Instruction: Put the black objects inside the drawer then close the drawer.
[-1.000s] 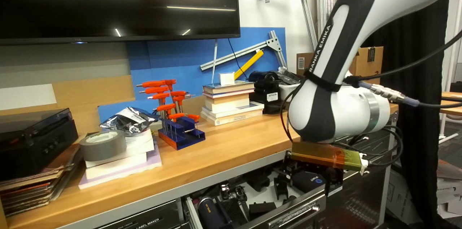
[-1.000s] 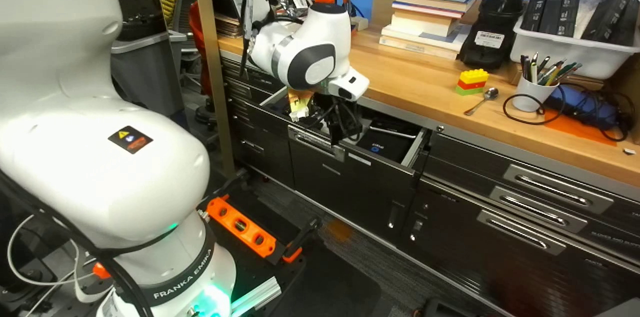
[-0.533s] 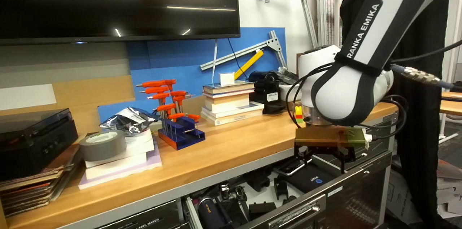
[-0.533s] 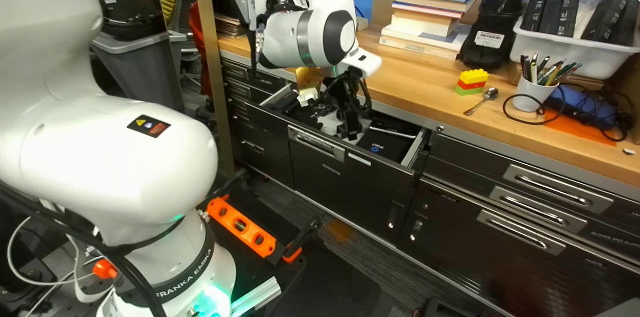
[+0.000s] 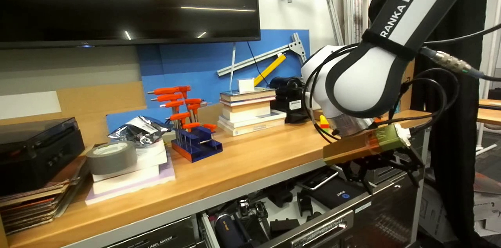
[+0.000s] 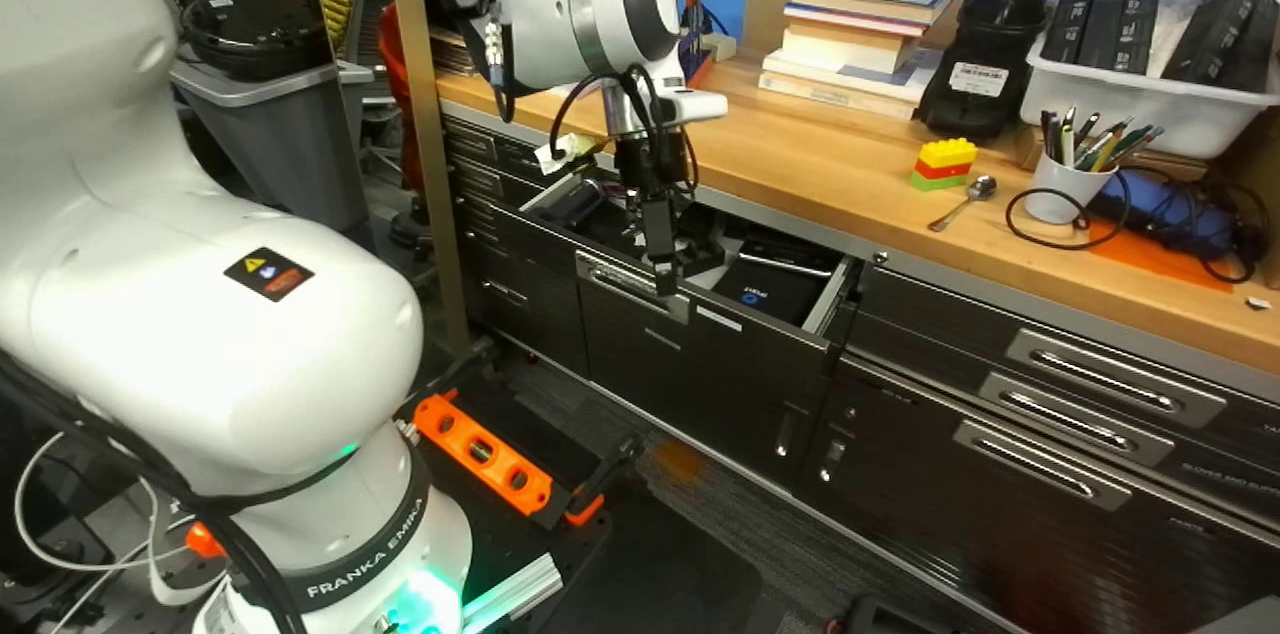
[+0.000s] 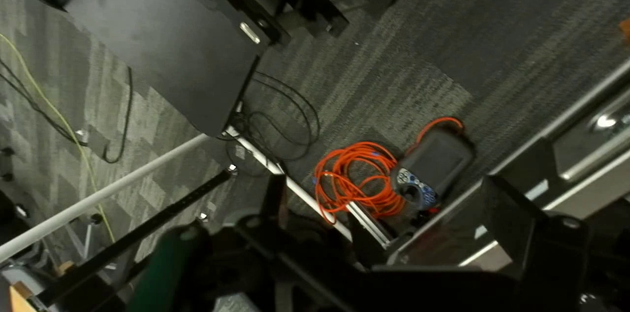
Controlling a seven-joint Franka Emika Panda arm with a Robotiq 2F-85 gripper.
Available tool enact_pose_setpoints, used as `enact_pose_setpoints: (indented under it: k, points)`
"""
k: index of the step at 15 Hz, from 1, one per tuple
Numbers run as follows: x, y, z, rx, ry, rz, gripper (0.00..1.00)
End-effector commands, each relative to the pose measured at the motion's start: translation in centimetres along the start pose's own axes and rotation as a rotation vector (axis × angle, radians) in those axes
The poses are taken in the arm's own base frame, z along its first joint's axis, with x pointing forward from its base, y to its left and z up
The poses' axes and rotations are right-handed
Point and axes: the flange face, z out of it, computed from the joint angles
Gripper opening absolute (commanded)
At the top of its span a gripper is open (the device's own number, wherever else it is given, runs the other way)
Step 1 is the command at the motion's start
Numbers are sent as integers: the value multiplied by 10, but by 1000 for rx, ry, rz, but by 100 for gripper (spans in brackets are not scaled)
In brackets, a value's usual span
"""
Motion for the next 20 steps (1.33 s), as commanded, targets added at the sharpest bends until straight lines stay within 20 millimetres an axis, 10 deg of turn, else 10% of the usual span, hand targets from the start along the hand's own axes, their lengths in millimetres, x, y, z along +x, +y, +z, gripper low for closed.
enact_pose_setpoints:
  k: [1,20]
  points:
    - [-6,4,8,-87,-89,-6,100]
    - [-15,-56,137,122,-465,-51,100]
